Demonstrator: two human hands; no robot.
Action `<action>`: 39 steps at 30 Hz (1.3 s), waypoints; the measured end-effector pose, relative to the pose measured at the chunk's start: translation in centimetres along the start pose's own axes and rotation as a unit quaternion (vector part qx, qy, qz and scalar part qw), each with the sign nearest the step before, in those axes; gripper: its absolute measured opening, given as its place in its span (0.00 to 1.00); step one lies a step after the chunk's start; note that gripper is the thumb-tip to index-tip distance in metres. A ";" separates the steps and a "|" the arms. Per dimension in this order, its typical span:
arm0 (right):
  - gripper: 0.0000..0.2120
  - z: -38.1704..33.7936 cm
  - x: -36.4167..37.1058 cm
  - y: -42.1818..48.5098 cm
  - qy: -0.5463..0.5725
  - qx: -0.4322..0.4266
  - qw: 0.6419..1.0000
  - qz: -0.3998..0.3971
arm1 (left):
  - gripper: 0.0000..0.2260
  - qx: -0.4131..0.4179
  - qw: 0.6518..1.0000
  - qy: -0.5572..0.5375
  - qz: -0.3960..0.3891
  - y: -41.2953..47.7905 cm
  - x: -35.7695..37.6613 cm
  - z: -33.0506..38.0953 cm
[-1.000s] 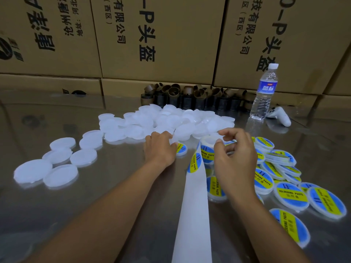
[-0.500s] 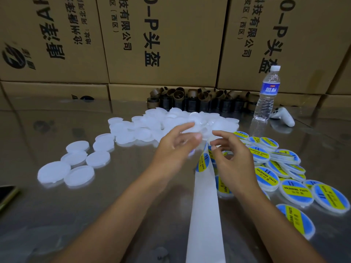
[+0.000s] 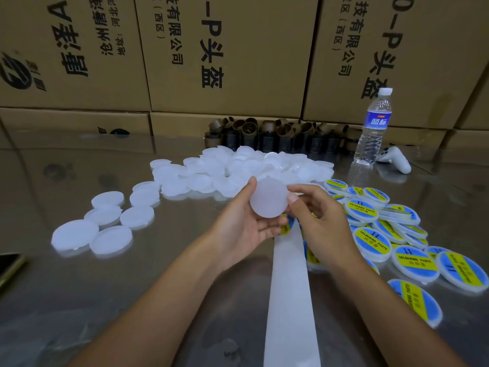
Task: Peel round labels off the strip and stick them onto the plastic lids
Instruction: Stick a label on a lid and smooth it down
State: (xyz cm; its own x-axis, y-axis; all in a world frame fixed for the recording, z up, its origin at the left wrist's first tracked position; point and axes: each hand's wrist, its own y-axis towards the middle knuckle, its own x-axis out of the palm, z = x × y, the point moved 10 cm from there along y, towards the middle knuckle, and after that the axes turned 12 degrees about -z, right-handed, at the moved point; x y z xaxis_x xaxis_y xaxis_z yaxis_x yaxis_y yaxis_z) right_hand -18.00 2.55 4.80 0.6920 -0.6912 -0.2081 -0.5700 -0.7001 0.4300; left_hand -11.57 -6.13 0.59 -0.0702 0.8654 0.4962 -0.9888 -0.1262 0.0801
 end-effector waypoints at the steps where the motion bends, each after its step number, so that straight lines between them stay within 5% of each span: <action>1: 0.06 0.0 -0.1 0.0 0.008 -0.001 1.000 0.004 | 0.24 -0.003 1.000 0.017 0.000 0.0 0.0 0.0; 9: 0.12 -0.3 0.9 0.1 0.066 0.008 0.996 -0.057 | 0.23 0.015 0.975 0.218 0.034 -0.1 -0.6 0.5; 15: 0.15 0.3 0.2 0.0 0.122 0.036 0.992 -0.022 | 0.08 0.045 0.978 0.195 0.060 -0.1 -1.5 1.1; 23: 0.02 0.5 0.8 0.0 0.109 0.061 0.992 -0.035 | 0.10 0.084 0.980 0.157 0.087 -0.3 -1.9 1.9; 28: 0.10 0.8 0.2 0.0 0.109 0.078 0.991 -0.009 | 0.10 0.058 0.975 0.206 0.054 -0.1 -1.2 1.6; 39: 0.02 1.0 1.3 -0.2 0.143 0.091 0.983 -0.063 | 0.13 0.126 0.985 0.116 0.034 0.0 0.1 2.0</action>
State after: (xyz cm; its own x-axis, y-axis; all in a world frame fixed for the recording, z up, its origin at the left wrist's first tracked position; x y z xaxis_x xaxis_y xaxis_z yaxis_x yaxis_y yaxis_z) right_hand -17.44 1.59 3.62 0.8438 -0.5363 0.0176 -0.5236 -0.8157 0.2461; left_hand -11.30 -7.01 2.37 -0.1920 0.9349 0.2985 -0.9185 -0.2783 0.2808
